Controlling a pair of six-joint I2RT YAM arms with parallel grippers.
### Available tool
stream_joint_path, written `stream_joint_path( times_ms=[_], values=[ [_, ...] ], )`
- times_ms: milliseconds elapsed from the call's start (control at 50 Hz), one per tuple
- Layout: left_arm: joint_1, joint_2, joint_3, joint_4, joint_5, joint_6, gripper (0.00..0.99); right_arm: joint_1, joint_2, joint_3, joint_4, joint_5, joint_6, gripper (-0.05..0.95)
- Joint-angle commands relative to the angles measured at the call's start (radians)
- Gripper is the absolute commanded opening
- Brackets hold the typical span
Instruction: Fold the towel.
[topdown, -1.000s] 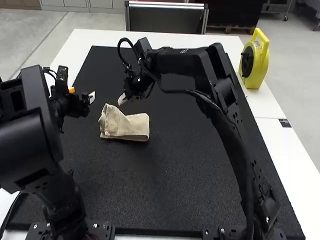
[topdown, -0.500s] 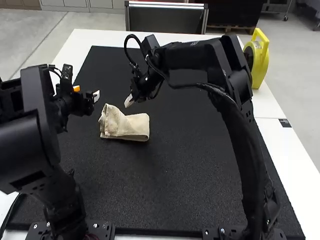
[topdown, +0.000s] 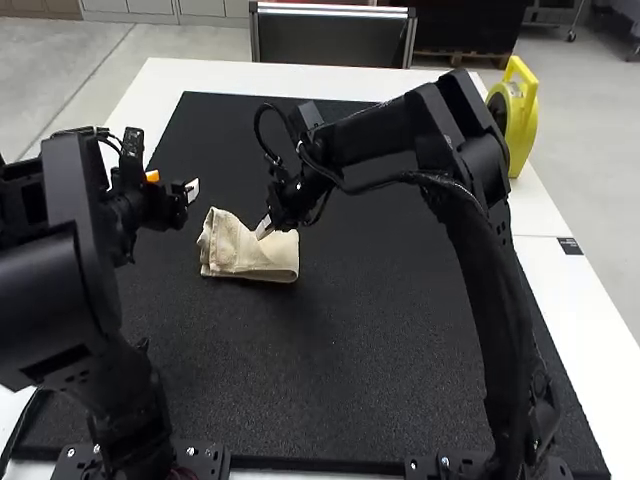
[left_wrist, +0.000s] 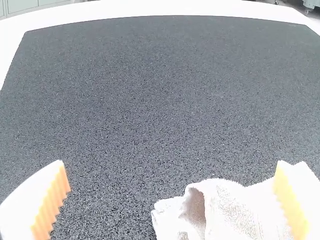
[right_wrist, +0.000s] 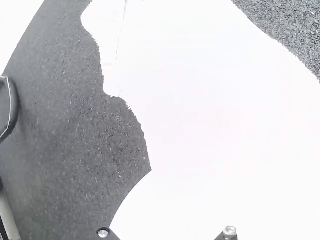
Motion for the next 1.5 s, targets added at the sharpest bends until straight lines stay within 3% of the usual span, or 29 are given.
stream_joint_path(
  times_ms=[0, 1480],
  values=[
    [-0.004, -0.035, 0.003, 0.004, -0.01, -0.007, 0.961, 0.01, -0.032, -0.003, 0.023, -0.007, 0.014, -0.01],
    [0.001, -0.052, 0.003, -0.009, -0.002, -0.004, 0.961, 0.072, 0.082, 0.0, 0.151, -0.008, 0.058, -0.01]
  ],
)
